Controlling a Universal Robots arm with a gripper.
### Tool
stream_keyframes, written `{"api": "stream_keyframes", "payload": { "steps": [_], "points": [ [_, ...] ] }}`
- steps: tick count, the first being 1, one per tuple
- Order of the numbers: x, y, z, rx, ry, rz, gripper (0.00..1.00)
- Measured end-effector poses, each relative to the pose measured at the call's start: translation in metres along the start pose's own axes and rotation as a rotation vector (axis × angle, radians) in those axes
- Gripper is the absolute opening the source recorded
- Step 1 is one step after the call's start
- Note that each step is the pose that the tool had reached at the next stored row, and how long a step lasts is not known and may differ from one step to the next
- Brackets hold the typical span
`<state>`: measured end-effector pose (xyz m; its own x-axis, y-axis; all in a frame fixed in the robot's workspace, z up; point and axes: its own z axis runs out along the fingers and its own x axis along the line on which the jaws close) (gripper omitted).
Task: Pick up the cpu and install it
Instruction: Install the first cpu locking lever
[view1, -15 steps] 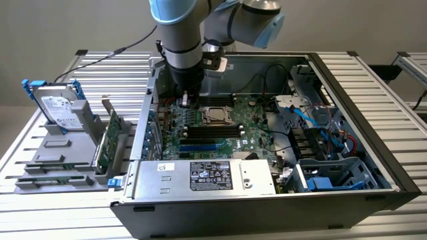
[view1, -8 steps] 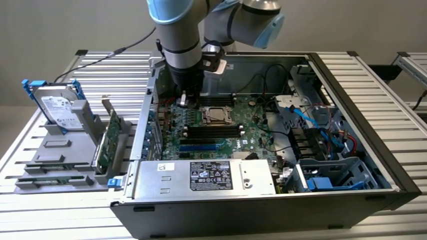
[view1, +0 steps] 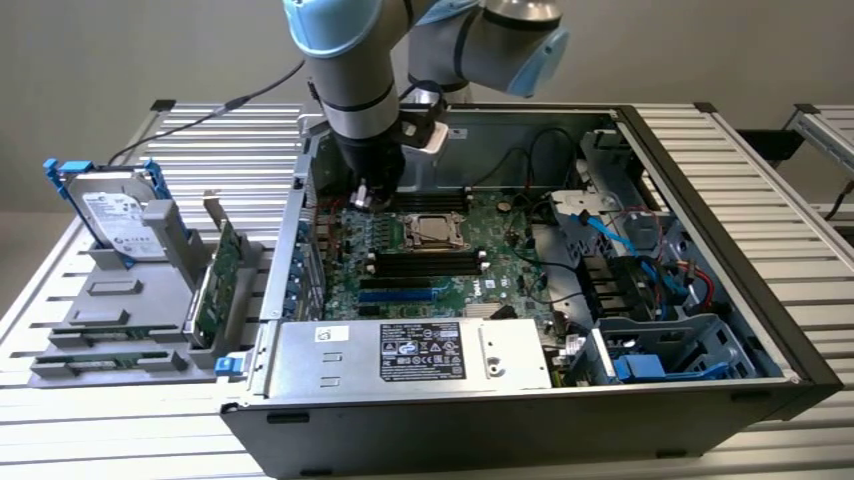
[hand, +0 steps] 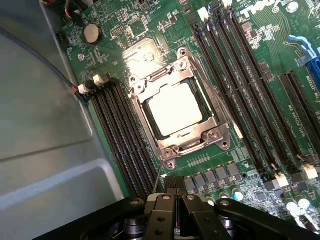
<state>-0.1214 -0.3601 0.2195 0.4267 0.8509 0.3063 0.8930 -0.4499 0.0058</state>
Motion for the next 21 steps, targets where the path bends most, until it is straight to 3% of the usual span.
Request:
{"api": "stream_keyframes", "payload": {
  "steps": [1,2,3,9,13,18,21],
  "points": [
    [-0.0005,-0.0015,-0.0006,-0.0014,0.0259,0.047,0.11],
    [-0.0009,-0.0025,-0.0012,-0.0109,0.0423,0.105,0.11],
    [-0.0012,-0.0032,-0.0016,-0.0164,0.052,0.142,0.11],
    [-0.0018,-0.0048,-0.0021,-0.026,0.0686,0.202,0.11],
    [-0.0022,-0.0055,-0.0023,-0.0363,0.0776,0.247,0.11],
    [-0.0029,-0.0069,-0.0025,-0.0489,0.0826,0.29,0.11],
    [-0.0033,-0.0075,-0.0026,-0.0516,0.0896,0.311,0.11]
  ]
}}
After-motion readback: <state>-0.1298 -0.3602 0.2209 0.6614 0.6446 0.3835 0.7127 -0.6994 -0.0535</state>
